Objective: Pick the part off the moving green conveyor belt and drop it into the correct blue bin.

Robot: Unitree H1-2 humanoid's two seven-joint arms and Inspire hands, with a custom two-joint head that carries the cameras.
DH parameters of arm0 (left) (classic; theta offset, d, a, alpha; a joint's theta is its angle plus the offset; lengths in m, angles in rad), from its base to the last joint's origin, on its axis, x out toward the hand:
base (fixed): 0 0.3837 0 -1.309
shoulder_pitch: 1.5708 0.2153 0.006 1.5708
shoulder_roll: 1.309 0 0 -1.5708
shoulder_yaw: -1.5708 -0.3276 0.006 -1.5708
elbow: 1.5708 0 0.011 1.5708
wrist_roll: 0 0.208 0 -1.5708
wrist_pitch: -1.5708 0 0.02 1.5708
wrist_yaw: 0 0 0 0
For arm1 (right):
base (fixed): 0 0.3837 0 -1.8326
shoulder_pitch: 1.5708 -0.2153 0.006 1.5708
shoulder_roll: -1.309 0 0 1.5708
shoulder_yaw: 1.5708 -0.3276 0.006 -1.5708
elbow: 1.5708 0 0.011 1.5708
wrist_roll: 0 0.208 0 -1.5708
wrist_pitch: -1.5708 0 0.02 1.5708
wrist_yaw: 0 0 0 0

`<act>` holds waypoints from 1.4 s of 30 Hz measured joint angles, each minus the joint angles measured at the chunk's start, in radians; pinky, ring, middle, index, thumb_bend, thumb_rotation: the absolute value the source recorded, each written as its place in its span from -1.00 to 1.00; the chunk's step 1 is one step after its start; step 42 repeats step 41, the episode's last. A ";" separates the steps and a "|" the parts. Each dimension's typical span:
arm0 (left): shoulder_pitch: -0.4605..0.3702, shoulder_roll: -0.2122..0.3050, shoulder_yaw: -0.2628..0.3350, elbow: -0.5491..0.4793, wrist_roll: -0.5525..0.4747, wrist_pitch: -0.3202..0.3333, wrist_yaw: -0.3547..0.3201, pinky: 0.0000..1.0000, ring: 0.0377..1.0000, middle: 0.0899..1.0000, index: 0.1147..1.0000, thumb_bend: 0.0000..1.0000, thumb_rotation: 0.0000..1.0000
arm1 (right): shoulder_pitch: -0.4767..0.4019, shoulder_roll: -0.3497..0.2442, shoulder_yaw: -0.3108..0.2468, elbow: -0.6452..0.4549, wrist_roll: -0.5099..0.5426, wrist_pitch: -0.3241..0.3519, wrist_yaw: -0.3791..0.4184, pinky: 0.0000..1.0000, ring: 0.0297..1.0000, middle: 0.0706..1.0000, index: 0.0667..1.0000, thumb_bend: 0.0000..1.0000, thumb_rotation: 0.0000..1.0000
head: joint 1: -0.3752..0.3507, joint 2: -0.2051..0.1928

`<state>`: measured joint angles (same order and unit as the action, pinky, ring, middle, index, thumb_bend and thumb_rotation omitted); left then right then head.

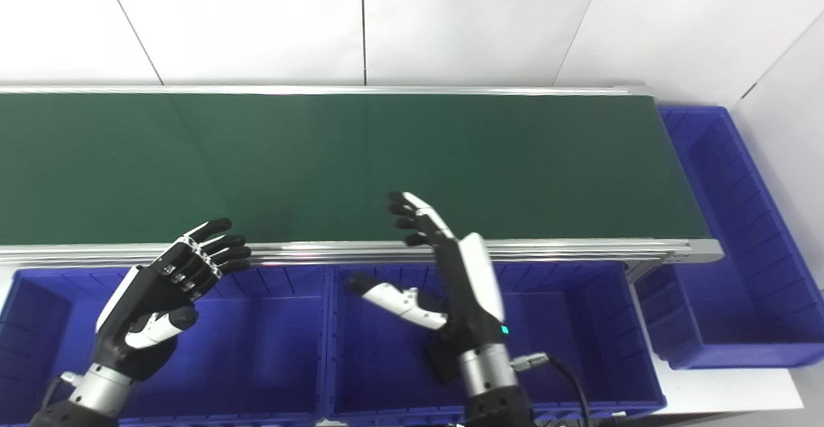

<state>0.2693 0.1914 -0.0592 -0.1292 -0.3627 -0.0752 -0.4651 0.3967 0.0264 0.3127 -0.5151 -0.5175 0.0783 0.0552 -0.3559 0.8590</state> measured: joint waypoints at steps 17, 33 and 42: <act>0.035 -0.050 -0.048 0.014 0.051 -0.067 0.014 0.64 0.67 0.69 0.70 0.95 -0.29 | -0.033 -0.061 -0.016 0.216 0.223 -0.108 0.012 0.35 0.53 0.62 0.71 0.41 0.21 | 0.184 -0.066; 0.058 -0.070 -0.091 0.002 0.161 -0.074 0.079 0.64 0.74 0.75 0.75 1.00 -0.23 | 0.001 -0.114 -0.049 0.295 0.342 -0.275 0.006 0.43 0.59 0.63 0.74 0.51 0.19 | 0.287 -0.090; 0.056 -0.077 -0.096 0.011 0.176 -0.080 0.092 0.64 0.74 0.74 0.74 0.99 -0.24 | 0.000 -0.115 -0.060 0.301 0.349 -0.300 0.006 0.46 0.61 0.65 0.74 0.51 0.17 | 0.304 -0.106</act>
